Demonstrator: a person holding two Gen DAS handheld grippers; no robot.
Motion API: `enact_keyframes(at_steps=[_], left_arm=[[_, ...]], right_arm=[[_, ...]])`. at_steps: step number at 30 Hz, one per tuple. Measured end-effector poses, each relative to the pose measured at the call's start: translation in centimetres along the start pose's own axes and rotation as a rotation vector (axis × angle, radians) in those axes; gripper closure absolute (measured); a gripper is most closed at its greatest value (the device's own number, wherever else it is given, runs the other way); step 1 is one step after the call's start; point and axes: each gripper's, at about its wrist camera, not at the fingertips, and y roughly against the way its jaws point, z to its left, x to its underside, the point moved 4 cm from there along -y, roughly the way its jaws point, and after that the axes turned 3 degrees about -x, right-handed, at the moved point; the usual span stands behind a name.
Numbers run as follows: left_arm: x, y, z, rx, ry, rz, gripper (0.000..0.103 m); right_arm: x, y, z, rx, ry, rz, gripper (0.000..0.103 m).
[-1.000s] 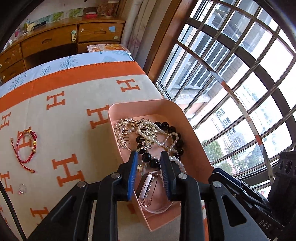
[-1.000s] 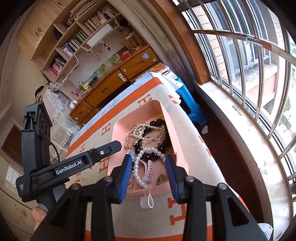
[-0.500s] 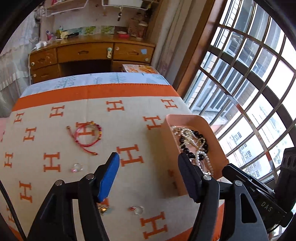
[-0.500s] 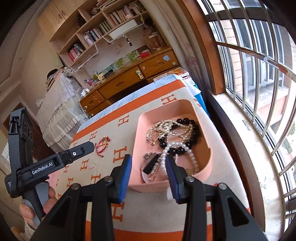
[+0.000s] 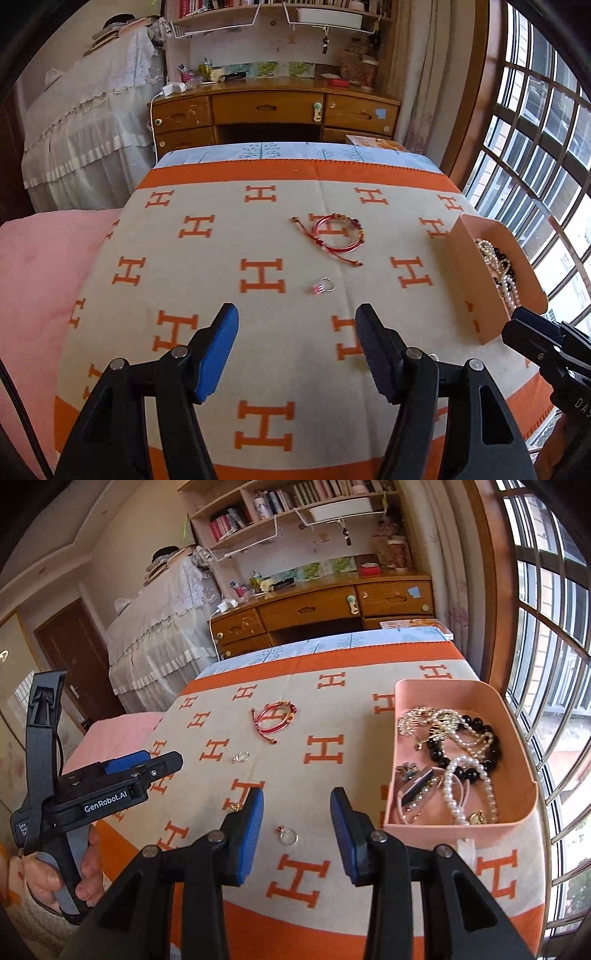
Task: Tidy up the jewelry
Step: 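Open both tools in the pink box and withdraw them, then grasp the gold-and-blue earring with the right tool and drop it into the pink box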
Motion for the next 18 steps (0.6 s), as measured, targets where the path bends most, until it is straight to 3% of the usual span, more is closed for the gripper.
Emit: enact_keyframes(at_steps=[9, 18], left_arm=[[2.0, -1.8, 2.0, -0.022, -0.005, 0.045, 0.039], [2.2, -2.8, 3.1, -0.032, 0.015, 0.076, 0.039]], right_arm=[[2.2, -4.6, 3.7, -0.027, 0.112, 0.166, 0.065], [2.9, -8.8, 5.6, -0.022, 0.264, 0.247, 0.065]])
